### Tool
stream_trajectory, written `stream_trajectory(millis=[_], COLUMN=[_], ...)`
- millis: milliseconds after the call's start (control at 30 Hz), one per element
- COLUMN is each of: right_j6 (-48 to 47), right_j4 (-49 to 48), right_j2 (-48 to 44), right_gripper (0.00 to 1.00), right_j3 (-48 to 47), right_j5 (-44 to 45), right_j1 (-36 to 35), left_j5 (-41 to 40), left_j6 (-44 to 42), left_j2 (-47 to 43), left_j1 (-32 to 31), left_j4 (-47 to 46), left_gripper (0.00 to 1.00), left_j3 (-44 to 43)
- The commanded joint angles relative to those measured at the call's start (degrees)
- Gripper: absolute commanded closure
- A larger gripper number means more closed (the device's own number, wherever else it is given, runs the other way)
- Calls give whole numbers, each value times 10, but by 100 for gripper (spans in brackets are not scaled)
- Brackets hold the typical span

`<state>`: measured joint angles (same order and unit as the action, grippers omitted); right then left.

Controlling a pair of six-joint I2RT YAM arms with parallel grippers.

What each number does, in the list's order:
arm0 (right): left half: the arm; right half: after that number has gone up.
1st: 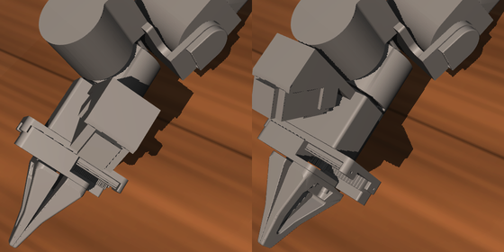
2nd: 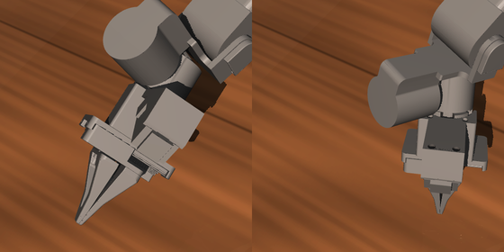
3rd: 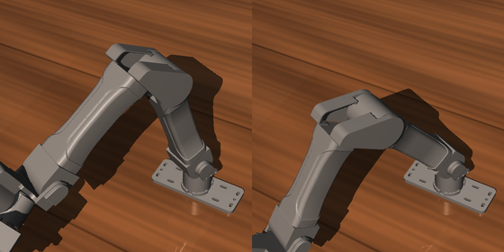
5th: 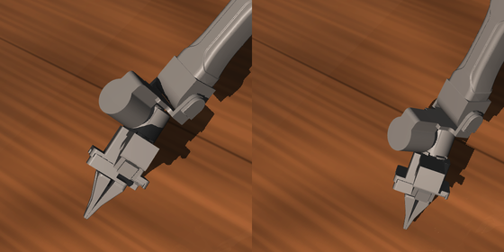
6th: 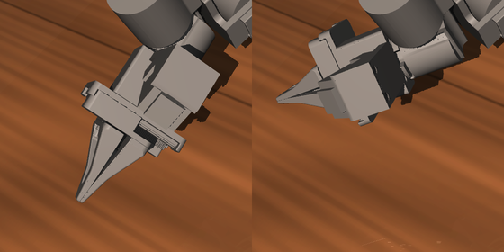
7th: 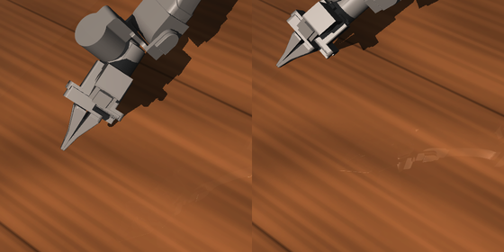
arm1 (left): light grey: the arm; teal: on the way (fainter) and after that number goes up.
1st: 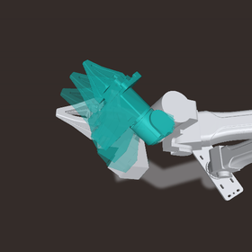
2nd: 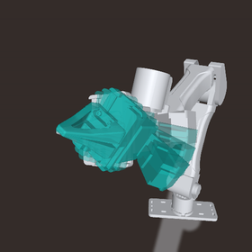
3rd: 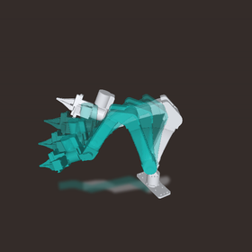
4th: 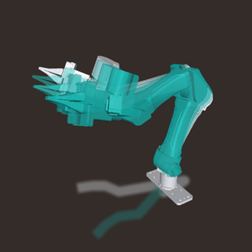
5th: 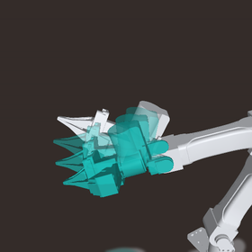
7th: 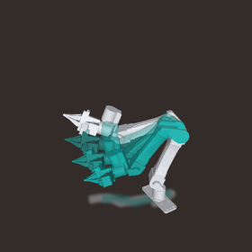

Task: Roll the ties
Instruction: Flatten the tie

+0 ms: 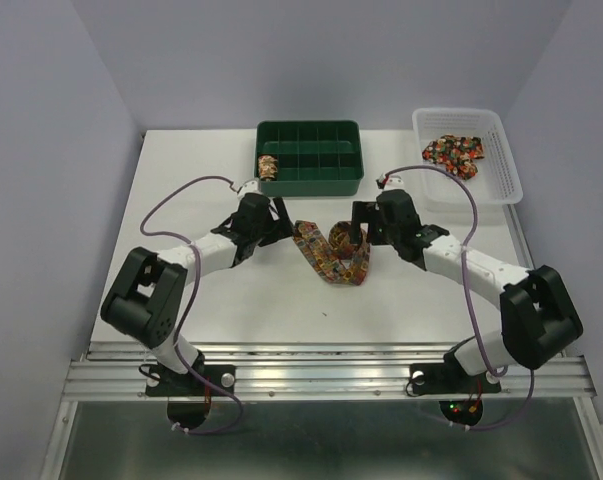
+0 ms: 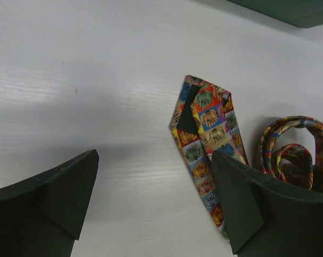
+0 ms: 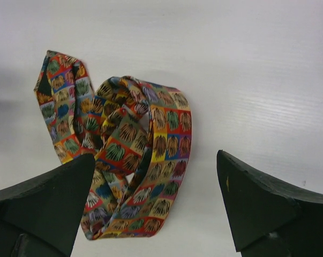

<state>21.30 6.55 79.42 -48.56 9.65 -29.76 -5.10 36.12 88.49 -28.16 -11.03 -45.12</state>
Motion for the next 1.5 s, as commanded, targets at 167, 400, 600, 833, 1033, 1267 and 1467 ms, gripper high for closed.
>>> stream_trajectory(millis=[167,400,600,833,1033,1267,1467], right_j6=[-3,-6,44,96,172,251,319], right_j4=[-36,-50,-19,0,21,-15,16], right_j2=[95,148,166,131,62,-68,-257], right_gripper=[0,1,5,9,17,17,6], right_j3=[-87,-115,-95,-33,48,197,277], right_j5=[98,62,138,193,244,159,176], right_j1=[-8,-9,-8,-8,12,144,200], left_j5=[-9,-45,-102,-203,-266,-307,-307], left_j6=[-47,-34,-8,61,79,105,117], left_j2=[115,193,233,223,181,144,125], left_j1=[-44,-71,-95,-101,-100,-95,-86], left_j4=[0,34,87,160,177,215,228], left_gripper=[1,19,72,100,100,100,100], left_j3=[-123,-172,-205,-190,-144,-94,-65])
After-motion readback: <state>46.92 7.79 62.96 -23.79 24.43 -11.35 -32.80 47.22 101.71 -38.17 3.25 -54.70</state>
